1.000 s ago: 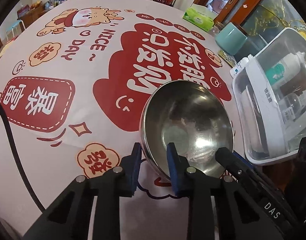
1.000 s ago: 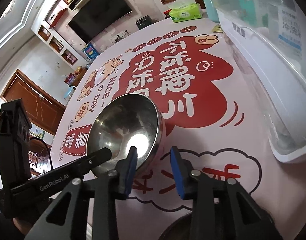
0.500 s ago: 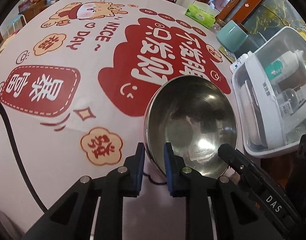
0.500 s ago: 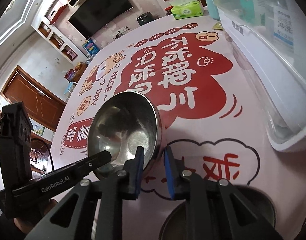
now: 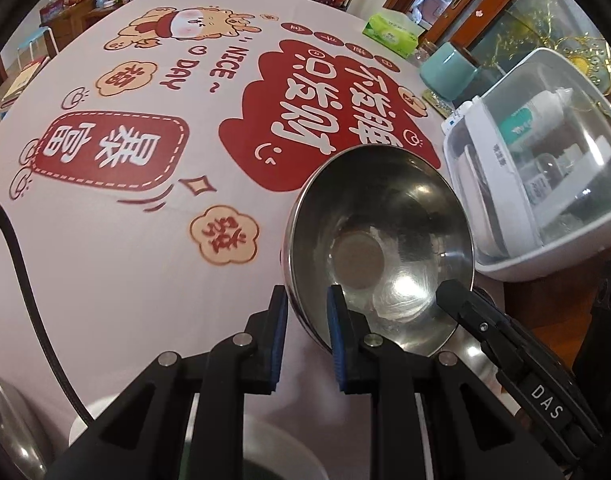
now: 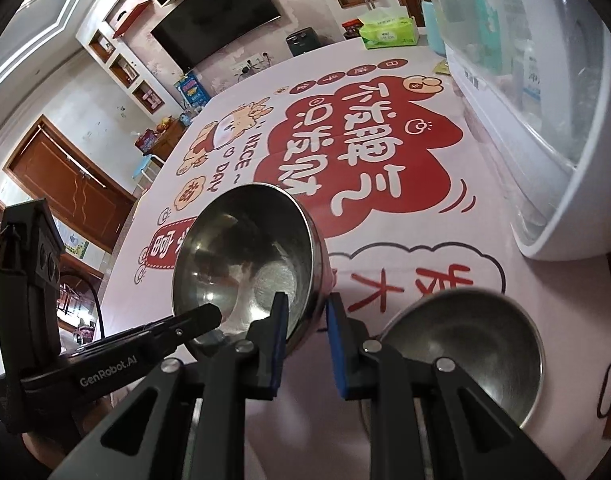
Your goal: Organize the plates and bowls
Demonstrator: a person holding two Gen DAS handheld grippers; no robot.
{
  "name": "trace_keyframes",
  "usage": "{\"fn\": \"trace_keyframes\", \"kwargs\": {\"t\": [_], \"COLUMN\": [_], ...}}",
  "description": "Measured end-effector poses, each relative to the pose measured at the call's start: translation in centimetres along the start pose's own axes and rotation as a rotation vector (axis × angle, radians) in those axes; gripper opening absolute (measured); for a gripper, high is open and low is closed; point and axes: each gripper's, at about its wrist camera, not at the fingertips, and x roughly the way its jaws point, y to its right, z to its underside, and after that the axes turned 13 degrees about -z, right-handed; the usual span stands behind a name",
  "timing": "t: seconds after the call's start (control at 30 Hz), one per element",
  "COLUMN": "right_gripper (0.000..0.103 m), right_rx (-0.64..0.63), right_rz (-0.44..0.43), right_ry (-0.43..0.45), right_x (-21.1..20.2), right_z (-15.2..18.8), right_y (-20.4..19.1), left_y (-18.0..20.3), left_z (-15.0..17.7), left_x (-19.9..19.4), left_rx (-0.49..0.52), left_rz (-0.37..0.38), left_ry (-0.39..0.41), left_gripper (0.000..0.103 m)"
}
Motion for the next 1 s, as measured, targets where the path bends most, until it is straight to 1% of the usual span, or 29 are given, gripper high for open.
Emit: {"fn": "trace_keyframes", "kwargs": {"t": [0.23, 0.43, 0.57, 0.83, 1.0], "right_gripper": [0.019, 0.019, 0.019, 0.019, 0.019], "right_rx": [-0.034, -0.063, -0.105, -0.203, -0.236], "right_rz": [0.004, -0.001, -0.004, 0.006, 0.006], "right_ry": [0.002, -0.019, -0.031, -0.057, -0.080], "right_x": [-1.5, -2.4, -2.9, -3.4, -3.2], "right_z": [2.1, 4.4, 5.9, 8.4, 10.0], "right_y": [-2.6, -4.7, -6.5, -10.0, -11.8], "left_y": [-1.5, -3.1, -4.6, -7.4, -9.2], "left_z": [2.5, 5.1, 6.8, 9.9, 11.9], "left_x": [-2.9, -5.2, -6.5, -9.7, -10.6], "left_rx": [0.003, -0.012, -0.044, -0.086, -0.107], "left_rz": [0.011, 0.021, 0.027, 0.037, 0.028], "left_ry": [0.022, 0.046, 0.049, 0.095, 0.086], "left_gripper": [0.018, 0.018, 0.018, 0.018, 0.018]}}
